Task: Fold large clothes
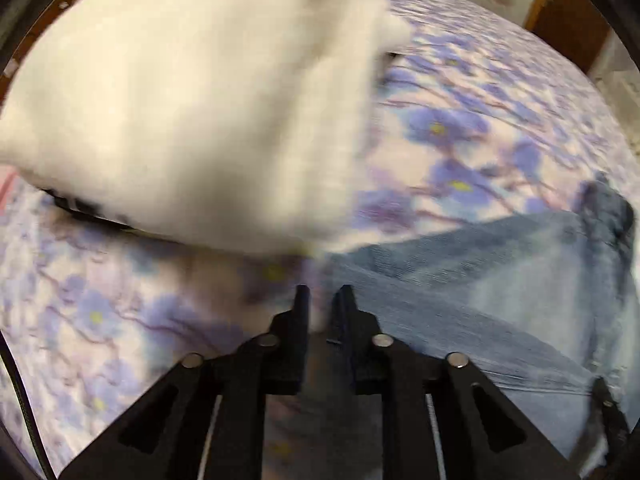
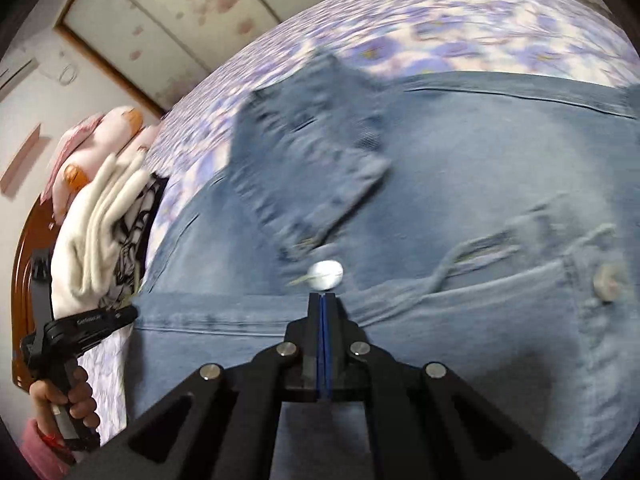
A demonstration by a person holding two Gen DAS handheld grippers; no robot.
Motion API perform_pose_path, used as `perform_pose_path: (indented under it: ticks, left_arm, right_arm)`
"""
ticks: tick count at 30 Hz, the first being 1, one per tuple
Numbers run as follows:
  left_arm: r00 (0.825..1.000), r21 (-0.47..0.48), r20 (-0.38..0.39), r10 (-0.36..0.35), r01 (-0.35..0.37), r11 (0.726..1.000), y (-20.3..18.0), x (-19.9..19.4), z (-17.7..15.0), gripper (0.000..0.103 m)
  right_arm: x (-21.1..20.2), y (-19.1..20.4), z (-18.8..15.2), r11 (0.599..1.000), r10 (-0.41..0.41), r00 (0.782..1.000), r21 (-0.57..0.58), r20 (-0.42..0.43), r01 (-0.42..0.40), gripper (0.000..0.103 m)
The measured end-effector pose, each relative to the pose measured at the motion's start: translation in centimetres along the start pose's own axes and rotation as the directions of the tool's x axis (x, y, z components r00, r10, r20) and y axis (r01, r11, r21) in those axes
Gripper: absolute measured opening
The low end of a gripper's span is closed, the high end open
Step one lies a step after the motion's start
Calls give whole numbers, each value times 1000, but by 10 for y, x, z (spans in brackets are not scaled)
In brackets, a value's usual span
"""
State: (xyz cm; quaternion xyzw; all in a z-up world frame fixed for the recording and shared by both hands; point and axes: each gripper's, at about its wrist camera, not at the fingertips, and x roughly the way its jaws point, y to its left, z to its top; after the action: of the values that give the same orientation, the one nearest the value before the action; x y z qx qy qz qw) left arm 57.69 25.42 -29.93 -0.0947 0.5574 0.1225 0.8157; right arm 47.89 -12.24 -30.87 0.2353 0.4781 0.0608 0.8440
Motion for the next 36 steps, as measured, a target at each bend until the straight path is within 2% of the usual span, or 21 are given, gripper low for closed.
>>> perform_pose_path:
  ticks: [2, 4, 6, 9, 11, 15, 18, 23, 24, 25, 26, 28, 30, 32, 36]
  left_arm:
    - [1000, -25, -31, -3, 2, 1000, 15, 9, 0, 14]
    - [999, -34, -51, -6, 4, 999, 17, 17, 0, 14]
    - [999, -39, -44, -9, 7, 999, 18, 19, 3, 15]
    - [999, -21, -41, 20, -21, 1000, 16, 22, 4, 14]
    - [998, 14, -32, 57, -56, 998, 9, 24, 5, 14]
    - [996, 46, -14, 89, -88, 995, 7, 15, -1, 14]
    - [996, 49, -7, 89, -89, 995, 5, 8, -3, 14]
    - [997, 32, 35, 72, -74, 997, -8, -15, -15, 14]
    - [996, 28, 52, 72, -73, 997, -7, -21, -20, 14]
    - [996, 22, 66, 60, -62, 998, -9, -26, -26, 15]
    - [996, 19, 78, 37, -39, 999, -12, -33, -34, 15]
    - [996, 15, 89, 9, -10, 1000, -21, -47, -54, 17]
    - [996, 17, 86, -19, 17, 1000, -31, -62, -78, 23]
    - [996, 24, 80, -34, 32, 999, -42, -74, -101, 24]
    - [997, 32, 58, -43, 41, 999, -66, -103, -141, 25]
  right_arm:
    - [-6, -9, 0, 999, -48, 999, 2, 17, 47, 0]
    - [-12, -21, 0, 999, -47, 999, 10, 17, 46, 0]
    - [-19, -29, 0, 992, -126, 992, 8, 31, 126, 0]
    - [-32, -40, 0, 976, -219, 975, -8, 50, 219, 0]
    - [-39, -49, 0, 971, -240, 969, -3, 55, 241, 0]
    - [-48, -60, -1, 965, -263, 963, 15, 57, 263, 0]
    - [-60, -60, -3, 939, -343, 936, 6, 80, 344, 0]
    - [-69, -60, -9, 934, -353, 932, -19, 79, 356, 0]
    - [-73, -59, -12, 928, -368, 926, -33, 86, 372, 0]
    - [-77, -59, -15, 909, -411, 907, -31, 96, 415, 0]
    - [-82, -62, -17, 907, -417, 904, -15, 98, 420, 0]
    - [-88, -70, -22, 930, -367, 925, 37, 98, 365, 0]
    - [-101, -82, -33, 948, -306, 948, 115, 89, 295, 0]
    - [-113, -94, -44, 949, -279, 958, 167, 61, 266, 0]
    - [-129, -103, -67, 936, -334, 942, 109, -18, 334, 2]
